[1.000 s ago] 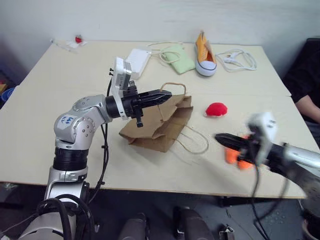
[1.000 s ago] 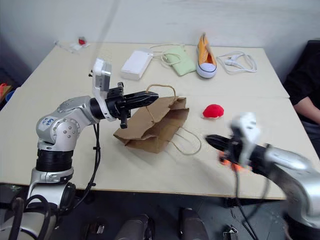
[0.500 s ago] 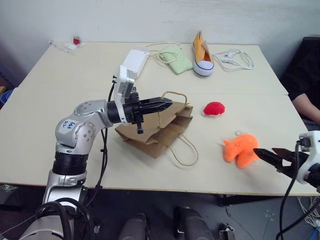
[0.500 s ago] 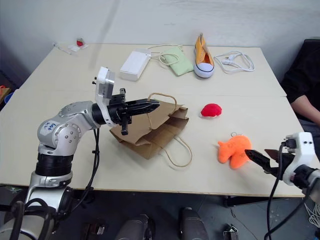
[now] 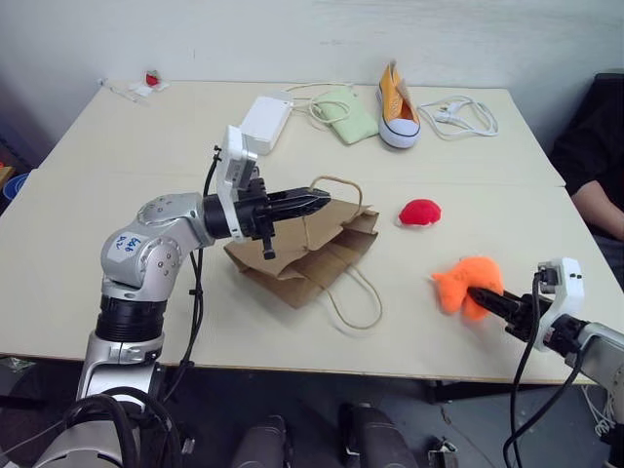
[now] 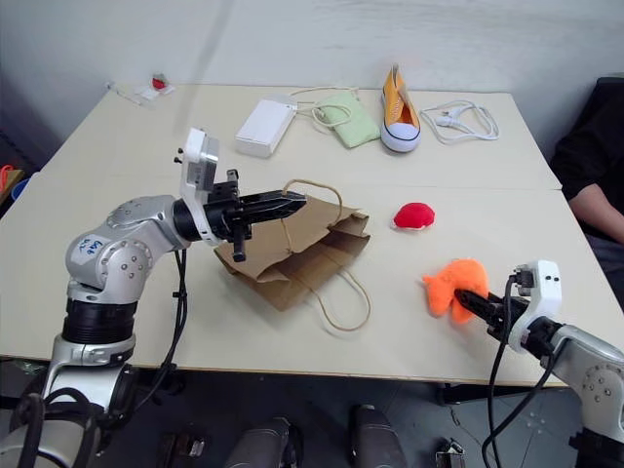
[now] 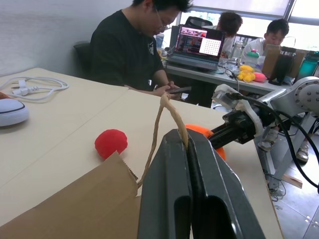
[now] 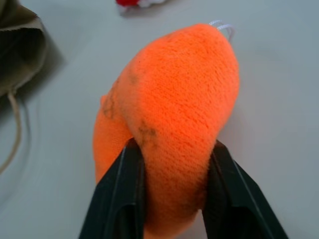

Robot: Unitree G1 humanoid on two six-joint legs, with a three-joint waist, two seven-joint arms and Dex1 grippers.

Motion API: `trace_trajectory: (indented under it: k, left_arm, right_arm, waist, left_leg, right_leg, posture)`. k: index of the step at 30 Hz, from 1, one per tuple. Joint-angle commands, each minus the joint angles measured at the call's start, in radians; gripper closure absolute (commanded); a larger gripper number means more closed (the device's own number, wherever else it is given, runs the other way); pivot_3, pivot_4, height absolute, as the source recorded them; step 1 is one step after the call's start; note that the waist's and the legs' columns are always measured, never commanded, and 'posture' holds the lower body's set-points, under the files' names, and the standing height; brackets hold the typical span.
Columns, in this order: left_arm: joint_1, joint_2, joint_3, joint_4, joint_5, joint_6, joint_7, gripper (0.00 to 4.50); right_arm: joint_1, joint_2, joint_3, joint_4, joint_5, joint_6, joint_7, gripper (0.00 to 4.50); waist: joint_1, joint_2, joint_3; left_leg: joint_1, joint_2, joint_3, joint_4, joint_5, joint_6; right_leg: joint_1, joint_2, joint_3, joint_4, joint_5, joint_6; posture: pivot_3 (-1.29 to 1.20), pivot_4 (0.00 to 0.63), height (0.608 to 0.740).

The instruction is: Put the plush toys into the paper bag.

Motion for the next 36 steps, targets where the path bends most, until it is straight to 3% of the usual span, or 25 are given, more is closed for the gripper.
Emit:
trace_trajectory:
  k: [1, 5, 11, 19, 26, 32, 36]
  left_arm:
    - [-0.011, 0.009, 0.021, -0.026, 0.000, -0.020, 0.001, 4.50]
    - [-0.033, 0.004, 0.014, -0.028, -0.005, -0.019, -0.002, 4.50]
    - [-0.053, 0.008, 0.017, -0.062, -0.027, 0.005, 0.000, 4.50]
    - [-0.034, 0.026, 0.022, -0.072, -0.020, 0.008, 0.000, 4.50]
    - [-0.026, 0.016, 0.019, -0.079, -0.022, 0.009, 0.012, 4.50]
    - [-0.021, 0.005, 0.009, -0.099, -0.032, 0.019, 0.016, 4.50]
    - [-0.017, 0.009, 0.011, -0.094, -0.020, 0.014, 0.013, 4.50]
  right_arm:
    - [-0.019, -0.050, -0.030, -0.130, 0.156, 0.017, 0.073, 4.25]
    - [-0.122, -0.060, 0.110, -0.202, 0.260, 0.069, 0.051, 4.41]
    - [-0.412, 0.022, 0.517, -0.035, -0.006, -0.009, -0.072, 4.41]
    - [-0.615, 0.136, 0.693, 0.104, -0.112, -0.066, -0.043, 4.41]
    - [-0.703, 0.107, 0.895, 0.159, -0.295, -0.184, 0.051, 4.41]
    - [-0.763, 0.203, 0.897, 0.287, -0.350, -0.261, 0.067, 4.41]
    - [-0.789, 0.349, 0.767, 0.415, -0.307, -0.249, -0.010, 4.41]
  waist:
    - [0.000, 0.000, 0.000]
    - [-0.011, 0.000, 0.000]
    - [-0.018, 0.000, 0.000]
    - [-0.014, 0.000, 0.000]
    - [-0.018, 0.000, 0.000]
    - [-0.019, 0.000, 0.000]
    - [-0.027, 0.000, 0.000]
  left_leg:
    - [0.000, 0.000, 0.000, 0.000, 0.000, 0.000]
    - [0.000, 0.000, 0.000, 0.000, 0.000, 0.000]
    - [0.000, 0.000, 0.000, 0.000, 0.000, 0.000]
    - [-0.004, 0.000, -0.002, 0.000, 0.000, 0.000]
    - [-0.004, -0.001, -0.002, 0.000, 0.000, 0.000]
    - [-0.004, 0.000, -0.002, 0.000, 0.000, 0.000]
    - [-0.004, 0.000, -0.002, 0.000, 0.000, 0.000]
  right_leg:
    - [0.000, 0.000, 0.000, 0.000, 0.000, 0.000]
    - [0.000, 0.000, 0.000, 0.000, 0.000, 0.000]
    - [-0.001, 0.000, 0.000, 0.000, 0.000, 0.000]
    - [-0.003, 0.000, -0.003, -0.002, 0.000, -0.001]
    - [-0.003, -0.001, -0.003, -0.002, 0.000, -0.001]
    - [-0.003, 0.000, -0.003, -0.001, 0.000, -0.001]
    - [-0.003, 0.000, -0.003, -0.001, 0.000, -0.001]
  posture:
    - [0.00, 0.150, 0.740]
    - [0.00, 0.150, 0.740]
    - [0.00, 0.150, 0.740]
    - [0.00, 0.150, 0.740]
    - [0.00, 0.150, 0.740]
    - [0.00, 0.150, 0.740]
    - [0.00, 0.150, 0.740]
